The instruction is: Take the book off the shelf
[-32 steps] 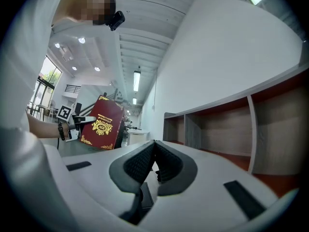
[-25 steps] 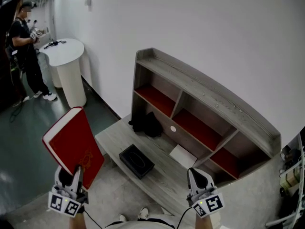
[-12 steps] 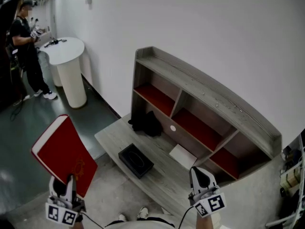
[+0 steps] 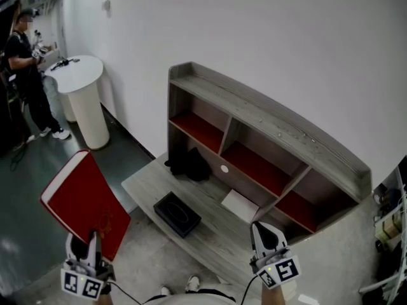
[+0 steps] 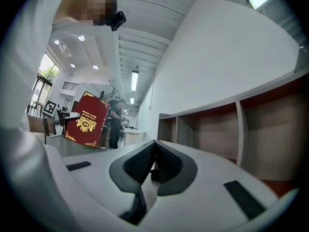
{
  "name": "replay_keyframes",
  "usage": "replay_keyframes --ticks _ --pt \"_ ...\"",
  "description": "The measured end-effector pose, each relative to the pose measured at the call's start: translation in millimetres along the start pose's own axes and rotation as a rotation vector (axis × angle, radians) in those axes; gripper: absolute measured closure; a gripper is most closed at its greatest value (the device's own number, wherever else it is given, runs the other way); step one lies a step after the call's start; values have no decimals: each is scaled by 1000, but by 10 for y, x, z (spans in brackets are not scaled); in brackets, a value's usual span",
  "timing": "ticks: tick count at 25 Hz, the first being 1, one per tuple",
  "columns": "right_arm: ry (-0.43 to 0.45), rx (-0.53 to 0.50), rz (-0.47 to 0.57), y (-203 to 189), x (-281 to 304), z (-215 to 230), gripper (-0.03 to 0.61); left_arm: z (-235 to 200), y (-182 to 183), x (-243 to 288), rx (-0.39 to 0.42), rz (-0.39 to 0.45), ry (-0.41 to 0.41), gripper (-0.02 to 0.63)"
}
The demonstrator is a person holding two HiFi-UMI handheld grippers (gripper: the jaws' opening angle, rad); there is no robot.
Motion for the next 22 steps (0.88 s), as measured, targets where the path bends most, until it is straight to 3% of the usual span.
replay_keyframes --ticks 22 --pt "-5 -29 -32 18 -214 -339 557 -5 13 -247 -35 -14 -57 376"
Point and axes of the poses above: the fingertips, and each gripper's own axes: x forward along the fingers, z to its right, y out of its top, the point moved 10 cm from there along -x, backward along the fingers, and after that the axes turned 3 degrees about -x, right-handed, at the moved point
